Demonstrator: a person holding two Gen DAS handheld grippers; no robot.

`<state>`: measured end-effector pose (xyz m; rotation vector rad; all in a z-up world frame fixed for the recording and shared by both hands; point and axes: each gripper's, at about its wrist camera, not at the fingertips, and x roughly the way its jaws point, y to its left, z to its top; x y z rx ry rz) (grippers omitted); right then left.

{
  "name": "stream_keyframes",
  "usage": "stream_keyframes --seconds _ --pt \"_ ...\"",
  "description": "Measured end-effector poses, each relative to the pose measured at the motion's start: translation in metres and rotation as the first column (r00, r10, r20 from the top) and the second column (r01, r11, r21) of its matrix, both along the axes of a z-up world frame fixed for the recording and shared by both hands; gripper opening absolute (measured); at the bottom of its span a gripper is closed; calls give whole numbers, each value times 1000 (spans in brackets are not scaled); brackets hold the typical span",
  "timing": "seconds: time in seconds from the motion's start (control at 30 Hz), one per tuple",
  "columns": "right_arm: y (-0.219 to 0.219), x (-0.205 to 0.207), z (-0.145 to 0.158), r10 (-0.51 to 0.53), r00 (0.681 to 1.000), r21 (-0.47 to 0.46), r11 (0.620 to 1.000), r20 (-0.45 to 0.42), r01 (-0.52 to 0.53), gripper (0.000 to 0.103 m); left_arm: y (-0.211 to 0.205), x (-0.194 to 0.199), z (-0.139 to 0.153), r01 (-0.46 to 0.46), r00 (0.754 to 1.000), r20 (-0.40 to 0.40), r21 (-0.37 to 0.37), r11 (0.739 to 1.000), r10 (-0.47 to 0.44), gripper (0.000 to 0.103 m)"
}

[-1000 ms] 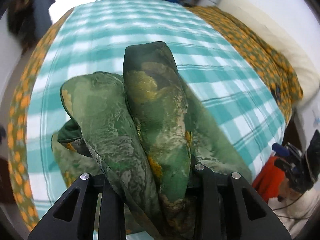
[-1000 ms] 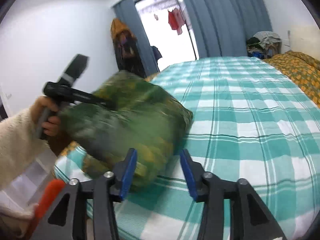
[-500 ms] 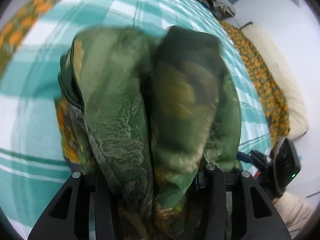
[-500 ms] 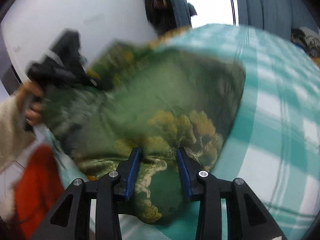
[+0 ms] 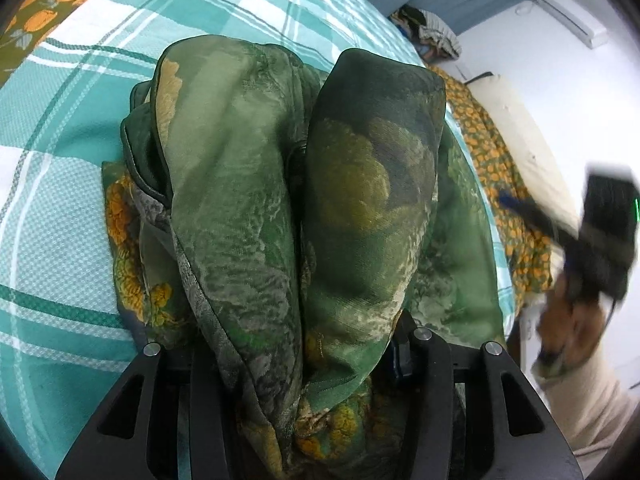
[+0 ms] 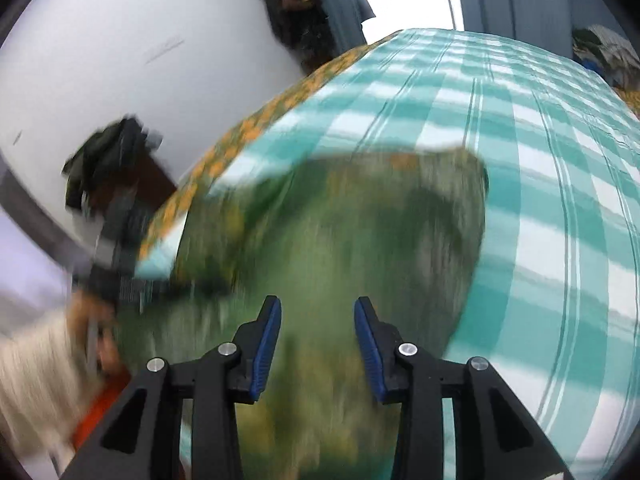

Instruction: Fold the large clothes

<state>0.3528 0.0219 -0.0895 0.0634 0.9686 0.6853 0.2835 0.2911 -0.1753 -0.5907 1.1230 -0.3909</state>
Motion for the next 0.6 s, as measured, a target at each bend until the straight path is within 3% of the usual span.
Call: stream_keyframes --seconds 0.13,0.3,0.47,0.6 --pt "46 69 -29 -19 999 -47 999 -36 17 39 0 -1 -1 -3 1000 8 -7 1000 4 48" --pt "88 92 -94 11 989 -197 980 -146 -40 39 12 -12 -13 -26 1000 0 -6 1000 26 46" --pt "77 88 -83 -11 992 -177 984 -126 -11 38 14 -17 -11 -23 1000 3 -17 1000 23 46" --pt "47 33 -51 46 998 -97 994 -50 -51 38 14 -23 -9 -26 1000 11 -21 999 26 47"
